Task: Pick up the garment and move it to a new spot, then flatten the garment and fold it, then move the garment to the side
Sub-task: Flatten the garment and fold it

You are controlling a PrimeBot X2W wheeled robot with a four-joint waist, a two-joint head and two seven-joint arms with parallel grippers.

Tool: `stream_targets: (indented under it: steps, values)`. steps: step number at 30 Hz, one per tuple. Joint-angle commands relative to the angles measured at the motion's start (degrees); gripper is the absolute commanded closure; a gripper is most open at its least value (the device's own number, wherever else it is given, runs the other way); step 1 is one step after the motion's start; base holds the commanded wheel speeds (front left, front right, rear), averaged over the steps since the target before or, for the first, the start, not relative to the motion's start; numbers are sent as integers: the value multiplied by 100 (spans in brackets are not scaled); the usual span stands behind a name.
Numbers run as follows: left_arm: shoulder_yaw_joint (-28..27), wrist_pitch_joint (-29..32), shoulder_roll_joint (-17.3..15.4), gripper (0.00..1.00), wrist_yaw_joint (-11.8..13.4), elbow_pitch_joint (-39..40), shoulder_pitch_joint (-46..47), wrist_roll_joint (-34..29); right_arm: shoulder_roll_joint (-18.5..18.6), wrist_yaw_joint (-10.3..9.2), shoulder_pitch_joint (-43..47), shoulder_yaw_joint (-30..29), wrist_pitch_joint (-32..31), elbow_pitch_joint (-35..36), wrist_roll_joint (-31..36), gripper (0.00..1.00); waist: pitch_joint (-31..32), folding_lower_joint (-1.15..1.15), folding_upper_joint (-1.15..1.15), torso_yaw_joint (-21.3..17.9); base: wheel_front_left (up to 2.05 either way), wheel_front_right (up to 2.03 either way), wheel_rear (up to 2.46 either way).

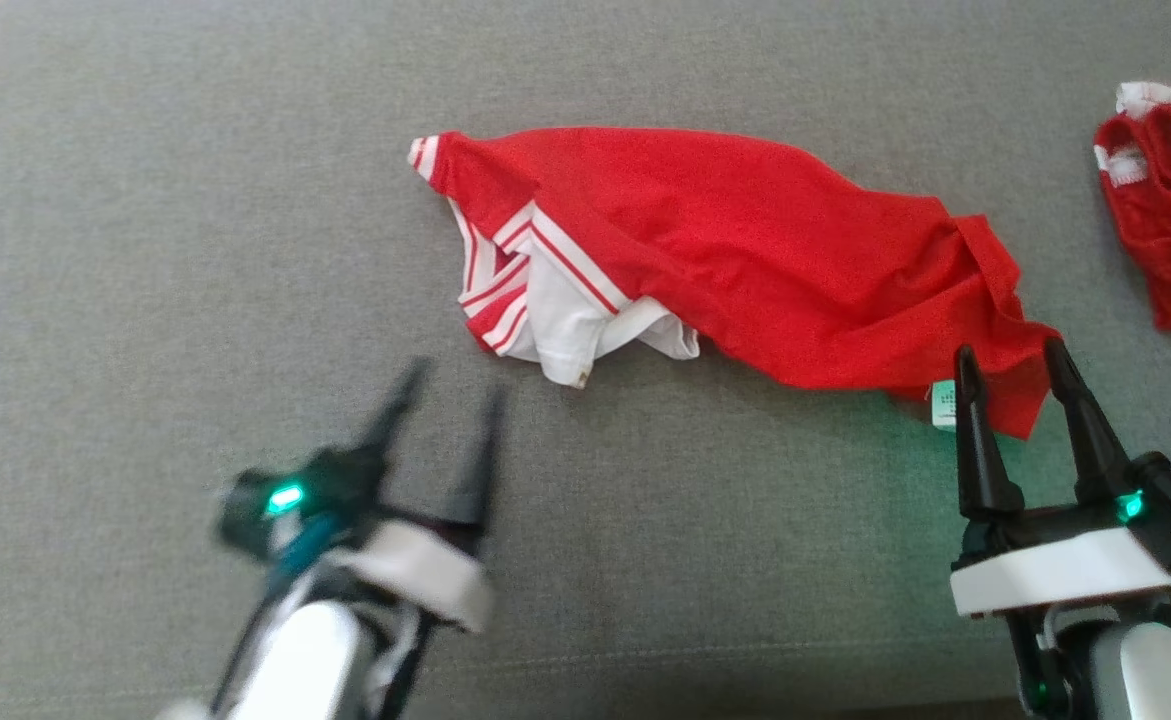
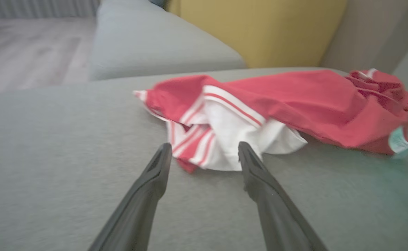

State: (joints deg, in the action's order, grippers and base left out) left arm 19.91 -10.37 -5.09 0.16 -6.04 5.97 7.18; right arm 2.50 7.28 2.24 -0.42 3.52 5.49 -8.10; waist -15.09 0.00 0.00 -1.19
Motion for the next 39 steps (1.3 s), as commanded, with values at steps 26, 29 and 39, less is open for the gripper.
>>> stream_targets:
  steps: [26, 29, 39]
  values:
    - [436, 714, 201, 100, -351, -1354, 1511, 1186, 38, 21, -277, 193, 125, 19, -215, 0, -279, 0, 0, -454, 0, 0, 0]
    - [414, 567, 117, 100, -265, -1218, 1522, 1092, 38, 21, -251, 158, 116, -1, -254, 0, -263, 0, 0, -443, 0, 0, 0]
    - [258, 610, -488, 100, 303, 19, 1156, 600, 38, 21, -181, 117, 88, -72, -360, 0, -141, 0, 0, -221, 0, 0, 0]
